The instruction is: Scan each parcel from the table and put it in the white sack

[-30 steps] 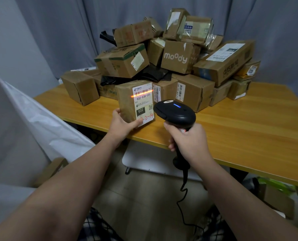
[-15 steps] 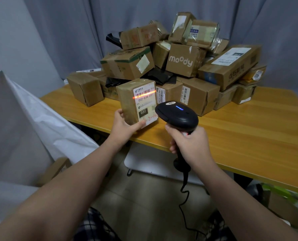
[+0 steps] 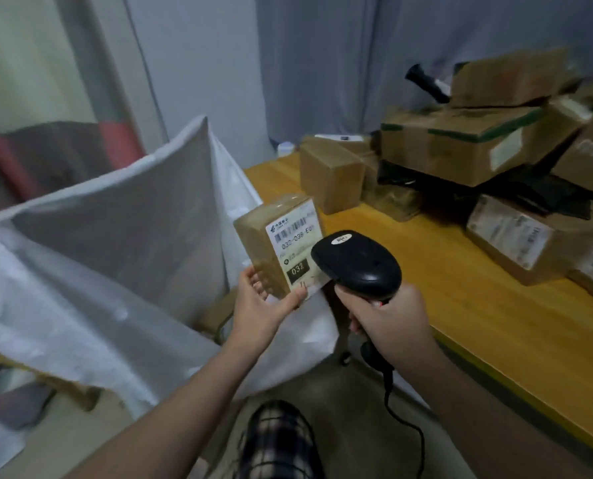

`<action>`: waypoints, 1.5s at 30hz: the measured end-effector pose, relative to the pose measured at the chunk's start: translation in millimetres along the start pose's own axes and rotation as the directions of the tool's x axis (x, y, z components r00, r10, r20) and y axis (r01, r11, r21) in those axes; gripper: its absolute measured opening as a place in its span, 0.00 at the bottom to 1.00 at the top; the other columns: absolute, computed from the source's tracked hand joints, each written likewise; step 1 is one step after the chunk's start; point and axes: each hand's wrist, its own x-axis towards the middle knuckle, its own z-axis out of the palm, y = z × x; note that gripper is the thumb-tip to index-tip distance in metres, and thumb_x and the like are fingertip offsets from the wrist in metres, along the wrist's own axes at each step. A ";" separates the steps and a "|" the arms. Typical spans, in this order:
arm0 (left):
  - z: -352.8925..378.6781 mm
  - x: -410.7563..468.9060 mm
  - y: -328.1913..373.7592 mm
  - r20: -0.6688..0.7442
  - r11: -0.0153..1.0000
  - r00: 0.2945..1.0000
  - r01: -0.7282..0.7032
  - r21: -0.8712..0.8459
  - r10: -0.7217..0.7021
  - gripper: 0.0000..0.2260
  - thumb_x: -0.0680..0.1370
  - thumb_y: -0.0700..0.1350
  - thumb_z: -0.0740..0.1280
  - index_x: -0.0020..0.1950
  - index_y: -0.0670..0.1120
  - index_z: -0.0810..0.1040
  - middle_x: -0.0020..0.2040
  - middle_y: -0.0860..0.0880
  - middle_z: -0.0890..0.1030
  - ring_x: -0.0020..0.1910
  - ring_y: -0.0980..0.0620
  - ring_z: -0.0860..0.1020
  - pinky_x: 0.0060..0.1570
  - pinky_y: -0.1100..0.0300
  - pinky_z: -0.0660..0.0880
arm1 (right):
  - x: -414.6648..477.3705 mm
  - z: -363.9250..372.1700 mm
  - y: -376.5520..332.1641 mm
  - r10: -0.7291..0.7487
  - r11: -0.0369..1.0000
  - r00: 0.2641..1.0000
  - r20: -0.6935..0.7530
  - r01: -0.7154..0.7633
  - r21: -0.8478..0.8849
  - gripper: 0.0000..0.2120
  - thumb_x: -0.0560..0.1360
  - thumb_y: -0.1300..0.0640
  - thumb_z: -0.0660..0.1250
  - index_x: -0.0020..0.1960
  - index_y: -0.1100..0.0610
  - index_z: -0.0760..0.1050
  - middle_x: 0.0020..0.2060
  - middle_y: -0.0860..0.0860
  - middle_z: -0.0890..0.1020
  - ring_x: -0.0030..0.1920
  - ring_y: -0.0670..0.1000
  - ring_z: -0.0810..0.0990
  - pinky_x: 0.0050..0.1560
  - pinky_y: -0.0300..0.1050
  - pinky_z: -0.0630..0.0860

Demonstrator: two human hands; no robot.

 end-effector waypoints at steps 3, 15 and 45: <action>-53.6 39.4 -24.4 -0.238 0.976 0.971 0.046 0.212 0.006 0.36 0.63 0.50 0.81 0.64 0.43 0.66 0.57 0.52 0.76 0.56 0.54 0.77 0.51 0.60 0.75 | 34.0 46.2 17.8 0.011 0.999 0.998 0.060 -0.008 -0.048 0.13 0.68 0.55 0.76 0.31 0.57 0.75 0.22 0.48 0.77 0.26 0.43 0.76 0.32 0.38 0.72; -135.8 76.1 -142.0 -0.395 0.212 0.783 0.541 0.814 -0.481 0.34 0.75 0.56 0.64 0.74 0.37 0.58 0.70 0.41 0.68 0.68 0.44 0.70 0.65 0.52 0.70 | 77.6 145.1 110.7 0.172 0.982 0.932 0.318 -0.136 -0.134 0.12 0.72 0.55 0.74 0.33 0.53 0.75 0.22 0.44 0.77 0.26 0.41 0.76 0.31 0.38 0.73; 167.5 -2.2 104.7 0.593 0.396 0.726 -0.688 0.608 0.350 0.27 0.80 0.55 0.62 0.75 0.45 0.60 0.70 0.47 0.66 0.67 0.47 0.67 0.61 0.57 0.67 | -5.0 -162.7 -12.2 0.109 0.991 0.902 -0.417 -0.066 0.118 0.10 0.73 0.54 0.72 0.37 0.58 0.78 0.26 0.55 0.78 0.26 0.53 0.78 0.31 0.47 0.78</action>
